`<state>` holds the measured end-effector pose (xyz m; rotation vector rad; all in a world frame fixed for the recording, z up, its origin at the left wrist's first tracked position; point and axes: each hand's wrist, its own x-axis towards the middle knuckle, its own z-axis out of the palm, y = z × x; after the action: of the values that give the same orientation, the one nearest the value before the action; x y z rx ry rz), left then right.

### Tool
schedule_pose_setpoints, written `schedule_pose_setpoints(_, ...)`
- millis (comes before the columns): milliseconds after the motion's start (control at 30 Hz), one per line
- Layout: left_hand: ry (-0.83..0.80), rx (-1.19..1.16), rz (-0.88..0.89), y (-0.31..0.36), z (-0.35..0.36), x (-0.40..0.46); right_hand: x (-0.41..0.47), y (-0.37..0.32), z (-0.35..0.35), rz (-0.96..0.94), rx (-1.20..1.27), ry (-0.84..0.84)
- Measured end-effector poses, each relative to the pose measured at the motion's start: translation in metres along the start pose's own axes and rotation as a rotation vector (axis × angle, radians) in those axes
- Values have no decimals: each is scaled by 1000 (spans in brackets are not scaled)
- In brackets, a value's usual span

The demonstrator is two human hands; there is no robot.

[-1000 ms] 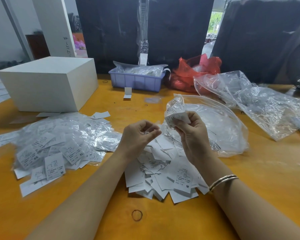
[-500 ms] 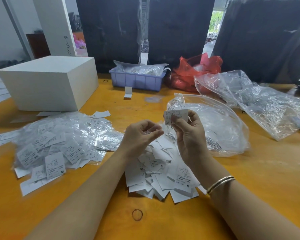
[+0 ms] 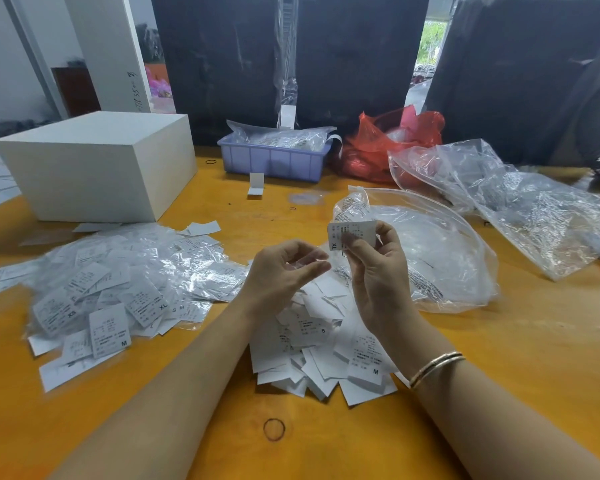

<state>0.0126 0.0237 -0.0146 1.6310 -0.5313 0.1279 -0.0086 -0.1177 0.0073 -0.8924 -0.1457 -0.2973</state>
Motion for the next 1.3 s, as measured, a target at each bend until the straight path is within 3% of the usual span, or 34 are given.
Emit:
schedule_pose_setpoints(233, 49, 60, 39, 3, -1, 1, 0, 5, -8, -26, -312, -96)
schedule_pose_setpoints(367, 95, 103, 47, 3, -3, 3, 1, 5, -14, -186, -700, -161)
schedule_pose_setpoints(533, 116, 152, -11, 1, -5, 4, 1, 1, -17, -344, -960, -251)
schedule_pose_setpoints(733, 79, 91, -18, 2, -4, 1, -9, 6, -9, -60, -1077, -502)
schedule_pose_setpoints(867, 87, 62, -40, 1, -6, 2, -10, 2, -9, -4, -1154, -582)
schedule_pose_setpoints(933, 140, 39, -46, 3, -9, 4, -7, -3, -9, -136, -1092, -461)
schedule_pose_setpoints(1000, 238, 72, -44, 4, -15, 6, 1, -13, -13, -373, -1045, -209)
schedule_pose_setpoints(1100, 410, 360, -36, 0, -33, 7, 22, -29, -39, -605, -1284, 109)
schedule_pose_setpoints(1200, 518, 708, -115, -8, -51, 6, 34, -35, -70, -329, -1696, 188)
schedule_pose_setpoints(1300, 544, 913, -268, -13, -61, 5, 38, -31, -84, 5, -1982, 90)
